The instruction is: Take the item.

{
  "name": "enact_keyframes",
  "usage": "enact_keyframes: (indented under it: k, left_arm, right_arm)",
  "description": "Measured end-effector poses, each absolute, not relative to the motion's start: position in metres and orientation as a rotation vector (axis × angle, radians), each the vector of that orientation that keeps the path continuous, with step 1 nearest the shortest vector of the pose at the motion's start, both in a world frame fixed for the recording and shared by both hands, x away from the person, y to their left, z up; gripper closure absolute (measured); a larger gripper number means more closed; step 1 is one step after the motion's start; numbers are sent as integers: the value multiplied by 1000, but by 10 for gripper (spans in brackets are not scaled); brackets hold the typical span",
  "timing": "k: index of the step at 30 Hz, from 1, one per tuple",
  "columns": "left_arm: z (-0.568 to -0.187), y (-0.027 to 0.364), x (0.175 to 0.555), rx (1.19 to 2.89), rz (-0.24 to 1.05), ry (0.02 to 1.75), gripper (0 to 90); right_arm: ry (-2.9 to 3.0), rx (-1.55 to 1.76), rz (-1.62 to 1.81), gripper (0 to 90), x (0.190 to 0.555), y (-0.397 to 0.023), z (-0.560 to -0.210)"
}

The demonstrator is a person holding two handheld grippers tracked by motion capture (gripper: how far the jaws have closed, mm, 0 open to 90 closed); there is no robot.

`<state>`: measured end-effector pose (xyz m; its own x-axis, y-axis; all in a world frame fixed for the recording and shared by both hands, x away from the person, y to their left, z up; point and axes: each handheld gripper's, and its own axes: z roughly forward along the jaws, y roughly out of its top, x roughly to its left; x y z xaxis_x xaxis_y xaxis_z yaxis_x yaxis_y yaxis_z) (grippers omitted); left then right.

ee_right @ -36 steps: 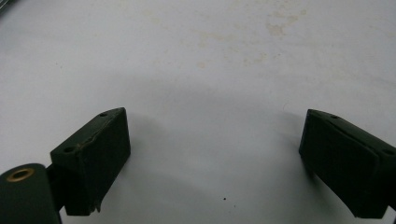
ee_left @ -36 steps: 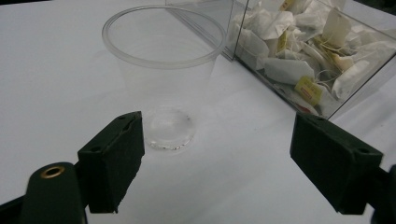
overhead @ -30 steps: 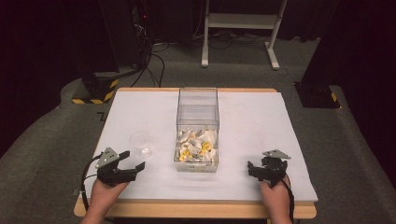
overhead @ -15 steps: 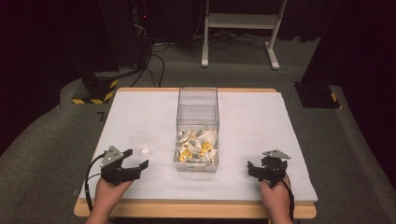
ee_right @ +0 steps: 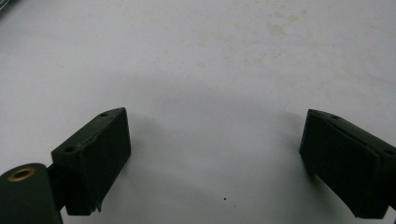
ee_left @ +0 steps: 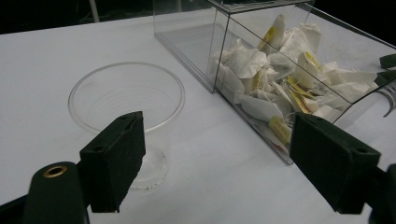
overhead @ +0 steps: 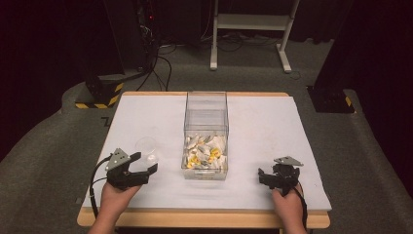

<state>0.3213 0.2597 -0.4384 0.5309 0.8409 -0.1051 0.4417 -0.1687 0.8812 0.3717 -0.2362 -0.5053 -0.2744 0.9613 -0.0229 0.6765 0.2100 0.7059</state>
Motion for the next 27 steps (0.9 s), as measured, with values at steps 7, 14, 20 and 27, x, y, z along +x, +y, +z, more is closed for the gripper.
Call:
enact_keyframes:
  k: [7, 14, 20, 27]
  left_arm:
    - [-436, 249, 328, 1803, 514, 1037, 192]
    - [-432, 240, 336, 1820, 498, 1012, 204]
    - [-427, 232, 341, 1827, 499, 990, 203]
    - [-421, 224, 345, 1835, 492, 962, 209]
  right_arm:
    - [2028, 1515, 819, 88, 372, -236, -505]
    - [2028, 1514, 819, 88, 372, -236, -505]
    - [2028, 1515, 820, 88, 372, -236, -505]
    - [2029, 1515, 821, 89, 372, -236, -505]
